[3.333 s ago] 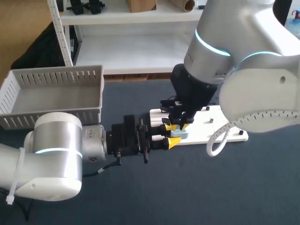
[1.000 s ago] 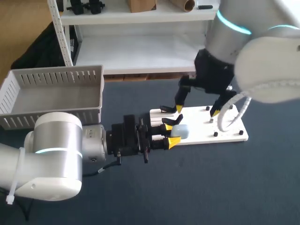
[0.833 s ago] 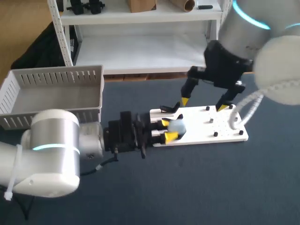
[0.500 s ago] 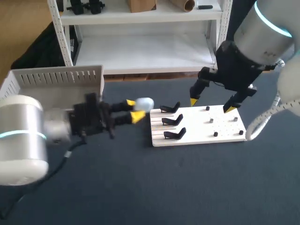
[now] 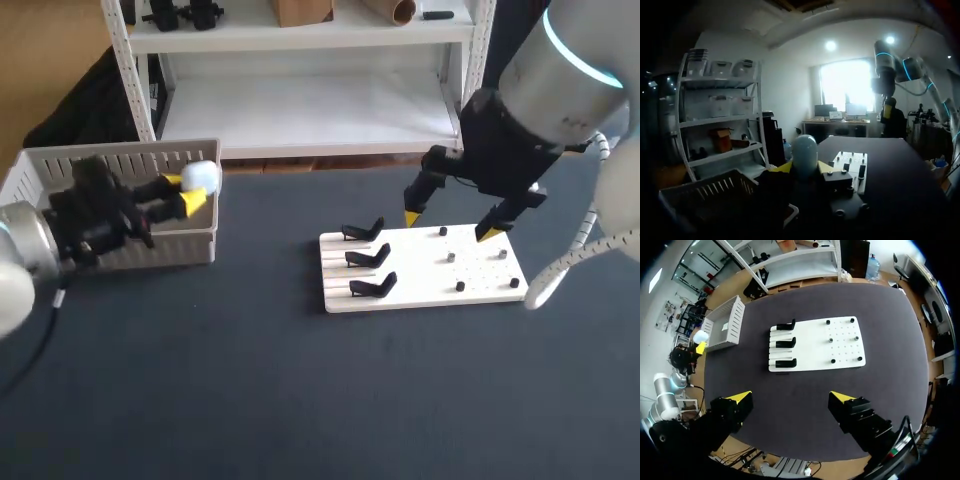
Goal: Pick up each earbud case from the left stands, insert the matching earbuds, close the lid, and place the case in the box.
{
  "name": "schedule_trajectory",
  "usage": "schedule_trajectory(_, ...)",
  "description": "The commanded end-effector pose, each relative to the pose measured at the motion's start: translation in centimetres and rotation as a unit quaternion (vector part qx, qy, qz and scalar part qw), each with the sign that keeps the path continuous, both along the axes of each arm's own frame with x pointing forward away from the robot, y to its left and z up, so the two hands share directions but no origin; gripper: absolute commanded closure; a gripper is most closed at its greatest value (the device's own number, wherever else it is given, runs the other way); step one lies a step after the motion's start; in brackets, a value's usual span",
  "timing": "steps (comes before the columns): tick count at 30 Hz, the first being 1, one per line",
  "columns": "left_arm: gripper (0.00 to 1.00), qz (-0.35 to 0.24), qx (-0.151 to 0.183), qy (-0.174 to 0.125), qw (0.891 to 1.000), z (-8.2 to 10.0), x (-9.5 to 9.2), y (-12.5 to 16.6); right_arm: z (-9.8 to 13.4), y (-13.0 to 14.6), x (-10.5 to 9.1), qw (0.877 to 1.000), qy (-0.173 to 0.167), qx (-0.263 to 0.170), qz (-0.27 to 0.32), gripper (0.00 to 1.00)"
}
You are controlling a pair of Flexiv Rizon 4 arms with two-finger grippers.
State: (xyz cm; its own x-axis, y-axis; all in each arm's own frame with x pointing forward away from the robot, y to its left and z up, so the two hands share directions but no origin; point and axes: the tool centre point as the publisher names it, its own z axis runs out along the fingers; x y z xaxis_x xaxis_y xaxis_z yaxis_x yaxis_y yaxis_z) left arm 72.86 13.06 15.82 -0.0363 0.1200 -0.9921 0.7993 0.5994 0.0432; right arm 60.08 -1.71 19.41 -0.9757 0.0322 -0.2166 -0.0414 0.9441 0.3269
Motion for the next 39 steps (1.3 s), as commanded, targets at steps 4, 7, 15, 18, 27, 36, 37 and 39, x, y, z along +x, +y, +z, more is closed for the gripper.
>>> schedule_trajectory(4,1.00,0.219,0.022,0.017,0.975,-1.3,5.3,1.7,0.0,-0.1,-0.3,1.000,-0.004,0.000,-0.003,0.00)
schedule_trajectory(7,1.00,0.232,0.019,0.041,0.972,-3.0,7.6,3.0,0.0,-0.1,-0.3,1.000,-0.004,0.000,-0.003,0.00)
schedule_trajectory(15,1.00,0.265,0.021,0.063,0.962,-5.8,10.7,5.9,0.0,-0.1,-0.3,1.000,-0.004,0.000,-0.003,0.00)
schedule_trajectory(18,1.00,0.275,0.027,0.063,0.959,-6.1,10.9,7.0,0.0,-0.1,-0.3,1.000,-0.004,0.000,-0.003,0.00)
schedule_trajectory(27,0.00,0.290,0.055,0.059,0.954,-5.8,10.0,9.1,0.0,-0.1,-0.3,1.000,-0.004,0.000,-0.003,0.00)
schedule_trajectory(36,0.00,0.290,0.074,0.027,0.954,-4.1,8.1,8.9,0.0,-0.1,-0.3,1.000,-0.004,0.000,-0.003,0.00)
schedule_trajectory(37,0.00,0.292,0.072,0.023,0.954,-3.8,7.7,8.8,0.0,-0.1,-0.3,1.000,-0.004,0.000,-0.003,0.00)
schedule_trajectory(39,0.00,0.291,0.062,0.013,0.955,-3.5,7.0,8.4,0.0,-0.1,-0.3,1.000,-0.004,0.000,-0.003,0.00)
